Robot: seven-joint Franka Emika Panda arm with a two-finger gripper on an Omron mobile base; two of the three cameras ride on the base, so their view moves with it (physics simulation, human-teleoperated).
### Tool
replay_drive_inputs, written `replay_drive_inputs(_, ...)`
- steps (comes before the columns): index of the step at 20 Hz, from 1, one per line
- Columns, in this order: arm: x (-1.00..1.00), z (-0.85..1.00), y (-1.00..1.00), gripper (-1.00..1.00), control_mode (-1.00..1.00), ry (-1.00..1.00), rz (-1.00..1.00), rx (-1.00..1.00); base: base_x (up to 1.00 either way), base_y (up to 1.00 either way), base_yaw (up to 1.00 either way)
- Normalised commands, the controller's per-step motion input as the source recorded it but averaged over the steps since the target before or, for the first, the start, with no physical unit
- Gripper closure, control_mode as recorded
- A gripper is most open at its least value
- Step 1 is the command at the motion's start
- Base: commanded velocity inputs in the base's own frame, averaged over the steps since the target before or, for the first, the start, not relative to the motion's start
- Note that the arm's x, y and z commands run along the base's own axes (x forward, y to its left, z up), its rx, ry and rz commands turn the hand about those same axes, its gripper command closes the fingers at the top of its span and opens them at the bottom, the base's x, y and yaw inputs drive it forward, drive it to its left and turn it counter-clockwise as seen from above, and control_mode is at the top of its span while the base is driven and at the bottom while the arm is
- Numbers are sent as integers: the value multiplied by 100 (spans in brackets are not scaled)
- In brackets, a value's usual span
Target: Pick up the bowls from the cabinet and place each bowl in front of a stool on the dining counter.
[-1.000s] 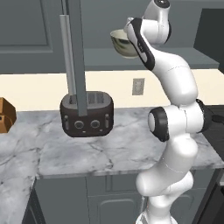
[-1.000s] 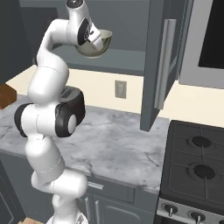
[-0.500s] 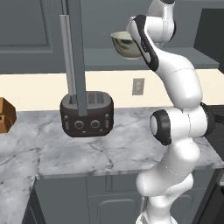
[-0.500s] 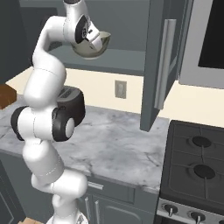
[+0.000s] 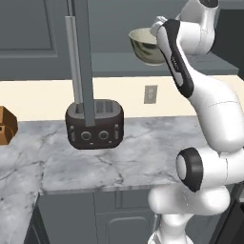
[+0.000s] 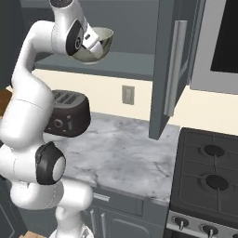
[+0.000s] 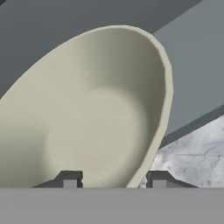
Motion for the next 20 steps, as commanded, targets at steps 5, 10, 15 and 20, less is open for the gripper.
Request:
replay_drive_inputs(5, -100, -13, -14, 100, -100, -17, 0, 0, 0, 0, 0)
replay_drive_inputs(10, -98, -17, -20, 100, -100, -1, 0, 0, 0, 0, 0)
replay_drive_inputs(15, -54, -13, -1, 100, 100, 0, 0, 0, -40, 0, 0)
replay_drive_inputs(20, 0, 0, 0, 100, 100, 0, 0, 0, -100, -2, 1)
